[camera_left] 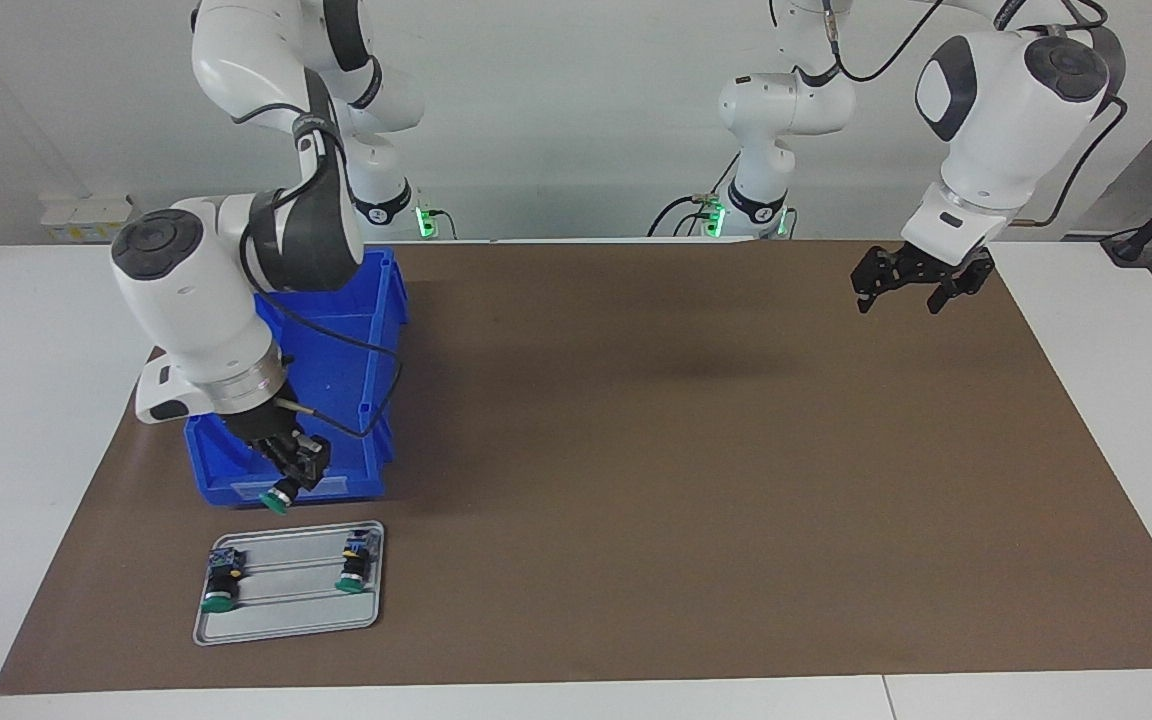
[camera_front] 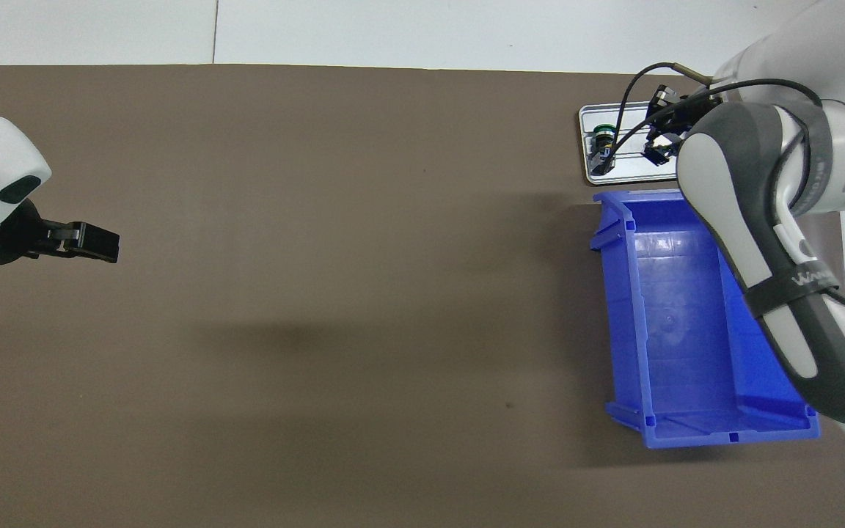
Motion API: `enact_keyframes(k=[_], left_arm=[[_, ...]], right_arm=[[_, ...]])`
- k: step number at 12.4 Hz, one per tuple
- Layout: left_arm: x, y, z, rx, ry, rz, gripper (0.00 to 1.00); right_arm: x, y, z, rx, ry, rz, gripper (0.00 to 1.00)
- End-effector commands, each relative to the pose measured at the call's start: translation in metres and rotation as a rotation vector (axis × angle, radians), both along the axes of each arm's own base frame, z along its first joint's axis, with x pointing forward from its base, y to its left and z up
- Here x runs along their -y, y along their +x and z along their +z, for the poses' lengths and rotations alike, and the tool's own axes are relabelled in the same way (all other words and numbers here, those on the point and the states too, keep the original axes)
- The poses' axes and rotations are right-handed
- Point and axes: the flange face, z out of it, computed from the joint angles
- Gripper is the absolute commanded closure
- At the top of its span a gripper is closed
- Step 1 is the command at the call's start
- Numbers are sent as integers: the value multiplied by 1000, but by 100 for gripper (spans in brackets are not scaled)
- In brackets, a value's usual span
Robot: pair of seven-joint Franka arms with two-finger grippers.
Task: Place and press button with both arms
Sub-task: 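Lift the button from the tray with the right gripper toward the table center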
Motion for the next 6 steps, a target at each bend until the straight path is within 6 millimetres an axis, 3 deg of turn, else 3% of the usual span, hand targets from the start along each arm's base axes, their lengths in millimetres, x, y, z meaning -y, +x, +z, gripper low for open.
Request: enact_keyframes(k=[1, 4, 5, 6], left_arm=[[-3, -8, 2, 14, -4, 1, 0], [-3, -8, 2, 14, -4, 1, 0], [-3, -8, 2, 14, -4, 1, 0], [-3, -8, 2, 12, -4, 1, 0]], right_arm=[[-65, -17, 3, 8, -14, -184, 100], [-147, -36, 10, 23, 62, -460, 100], [-165, -41, 14, 29, 83, -551, 100], [-196, -51, 8, 24, 90, -607, 100]])
